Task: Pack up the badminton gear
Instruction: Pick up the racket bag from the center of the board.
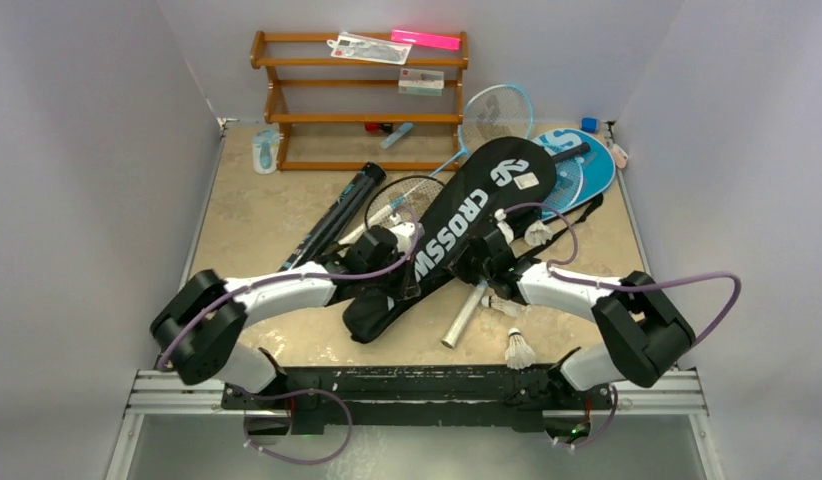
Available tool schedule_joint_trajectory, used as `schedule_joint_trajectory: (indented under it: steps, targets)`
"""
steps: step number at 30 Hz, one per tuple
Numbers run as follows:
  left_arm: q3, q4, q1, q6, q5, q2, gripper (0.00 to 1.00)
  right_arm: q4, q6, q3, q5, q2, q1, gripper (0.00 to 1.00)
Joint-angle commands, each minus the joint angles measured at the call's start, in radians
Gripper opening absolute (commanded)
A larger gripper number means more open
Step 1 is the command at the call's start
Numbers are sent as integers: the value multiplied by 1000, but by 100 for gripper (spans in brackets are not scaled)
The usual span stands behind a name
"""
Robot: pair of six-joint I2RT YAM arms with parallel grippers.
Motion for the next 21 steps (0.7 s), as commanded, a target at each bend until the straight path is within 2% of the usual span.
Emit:
schedule_joint_trajectory:
  steps: [1,4,6,11,14,18,21]
  targets:
    - [83,-188,-1,46,-41,-160,5,-61,-44,52,84,-47,-18,0]
    - [139,-275,-1,68,-57,-214,6,-80,-72,98,92,-59,-18,0]
    - [158,-291,-1,78,-54,-253,35,-91,-98,139,104,-62,-18,0]
    - [224,-393,2,78,-161,-345,41,-129,-161,251,160,-74,-23,0]
    - [246,-453,3,67,-304,-397,59,-130,-196,304,180,-78,-52,0]
    - [256,-531,9,22,-546,-440,97,-142,-242,394,157,-49,-121,0]
    - [251,-553,28,-42,-700,-475,100,-170,-273,480,139,-3,-171,0]
